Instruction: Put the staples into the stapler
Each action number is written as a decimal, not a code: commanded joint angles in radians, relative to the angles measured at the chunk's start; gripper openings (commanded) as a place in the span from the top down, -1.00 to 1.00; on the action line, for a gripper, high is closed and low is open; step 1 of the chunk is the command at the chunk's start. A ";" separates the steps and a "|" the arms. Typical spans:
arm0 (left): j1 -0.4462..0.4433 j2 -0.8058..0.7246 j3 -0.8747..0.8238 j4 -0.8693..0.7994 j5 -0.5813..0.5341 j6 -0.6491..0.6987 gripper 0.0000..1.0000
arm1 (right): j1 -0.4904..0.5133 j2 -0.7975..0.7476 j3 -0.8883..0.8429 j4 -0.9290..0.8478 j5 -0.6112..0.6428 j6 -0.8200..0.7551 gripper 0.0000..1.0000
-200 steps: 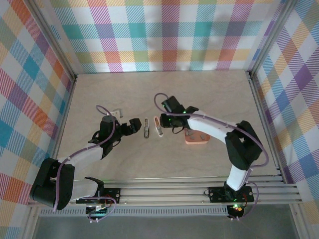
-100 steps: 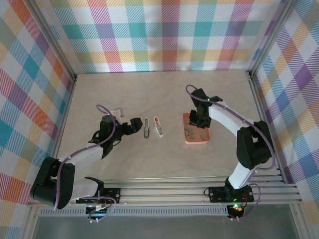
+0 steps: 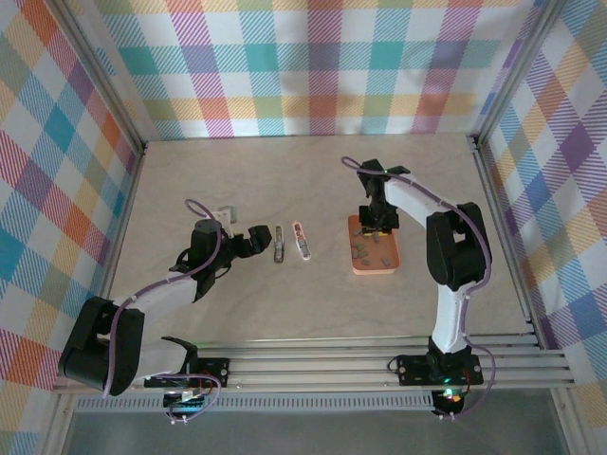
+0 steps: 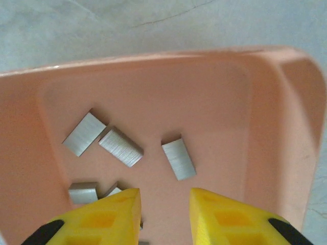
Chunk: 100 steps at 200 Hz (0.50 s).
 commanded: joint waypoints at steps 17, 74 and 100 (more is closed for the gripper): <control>0.016 0.009 0.000 0.031 0.017 0.022 -1.00 | -0.026 0.018 0.033 -0.033 -0.016 -0.081 0.38; 0.016 0.014 0.001 0.031 0.021 0.024 -1.00 | -0.041 0.044 0.057 -0.033 -0.052 -0.137 0.39; 0.016 0.015 0.001 0.032 0.022 0.024 -1.00 | -0.043 0.063 0.071 -0.034 -0.062 -0.148 0.40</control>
